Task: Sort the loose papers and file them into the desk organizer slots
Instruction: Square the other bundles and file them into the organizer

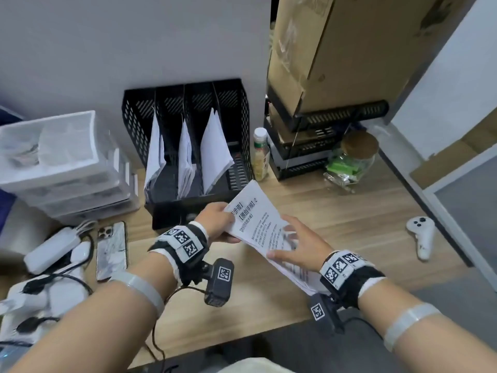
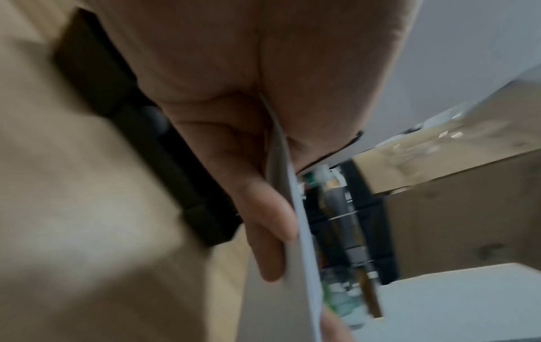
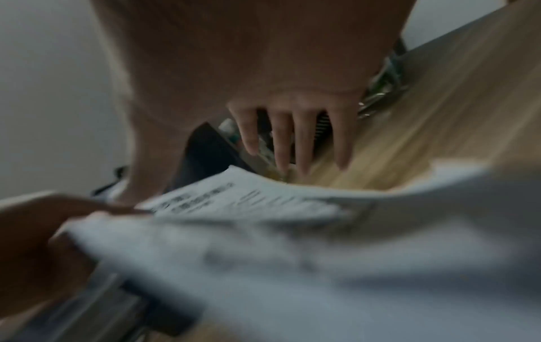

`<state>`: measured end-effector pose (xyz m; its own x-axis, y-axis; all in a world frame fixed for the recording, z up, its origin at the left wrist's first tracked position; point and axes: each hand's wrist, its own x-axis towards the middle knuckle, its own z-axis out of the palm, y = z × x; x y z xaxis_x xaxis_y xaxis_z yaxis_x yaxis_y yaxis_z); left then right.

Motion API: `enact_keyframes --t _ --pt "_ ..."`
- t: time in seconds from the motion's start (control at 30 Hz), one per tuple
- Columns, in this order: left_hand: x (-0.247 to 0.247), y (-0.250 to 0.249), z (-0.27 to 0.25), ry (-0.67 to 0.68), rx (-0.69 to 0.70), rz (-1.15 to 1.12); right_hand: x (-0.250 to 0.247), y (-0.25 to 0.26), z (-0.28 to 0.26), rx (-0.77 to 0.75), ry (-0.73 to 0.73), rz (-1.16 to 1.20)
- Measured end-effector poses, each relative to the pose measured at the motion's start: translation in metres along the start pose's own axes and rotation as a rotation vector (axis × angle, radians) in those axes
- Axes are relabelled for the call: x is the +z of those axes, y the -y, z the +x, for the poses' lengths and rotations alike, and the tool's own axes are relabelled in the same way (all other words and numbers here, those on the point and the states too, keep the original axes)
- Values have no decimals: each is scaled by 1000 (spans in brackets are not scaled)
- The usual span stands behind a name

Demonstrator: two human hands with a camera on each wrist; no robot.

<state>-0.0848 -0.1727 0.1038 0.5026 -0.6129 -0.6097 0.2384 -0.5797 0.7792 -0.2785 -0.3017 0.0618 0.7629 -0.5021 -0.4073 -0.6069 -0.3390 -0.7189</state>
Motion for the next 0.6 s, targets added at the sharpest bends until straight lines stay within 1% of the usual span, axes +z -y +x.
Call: enact_keyframes --t 0.03,0.07,0.1,0.13,0.17,0.23,0.3,0.37,0.4,0.47,0.5,0.53,0.6 --pt "1 -18 -7 -3 33 -45 -1 10 -3 -45 80 0" --pt "3 -36 -13 -5 66 -71 -3 20 -7 -93 127 -46" --pt "5 -49 -18 8 88 -82 -1 26 -7 -112 143 -120" --pt "6 -61 -22 21 114 -82 -3 34 -6 -124 120 -215" --pt "7 -73 -26 28 134 -86 -7 41 -4 -123 70 -335" --pt "7 -92 -33 41 174 -128 -18 54 2 -125 -91 -548" --pt "2 -104 -34 88 226 -232 -34 67 7 -107 -218 -579" --pt "-4 -108 -28 145 284 -330 -50 76 11 -90 -308 -437" --pt "-9 -109 -22 141 301 -359 -57 82 16 -80 -352 -302" --pt "-12 -105 -7 108 275 -358 -70 95 24 -88 -401 8" --pt "-11 -102 1 92 251 -288 -75 104 27 -99 -394 106" --pt "-10 -96 11 73 232 -179 -78 113 31 -106 -377 150" --pt "-11 -86 31 44 220 49 -83 126 43 -104 -352 162"
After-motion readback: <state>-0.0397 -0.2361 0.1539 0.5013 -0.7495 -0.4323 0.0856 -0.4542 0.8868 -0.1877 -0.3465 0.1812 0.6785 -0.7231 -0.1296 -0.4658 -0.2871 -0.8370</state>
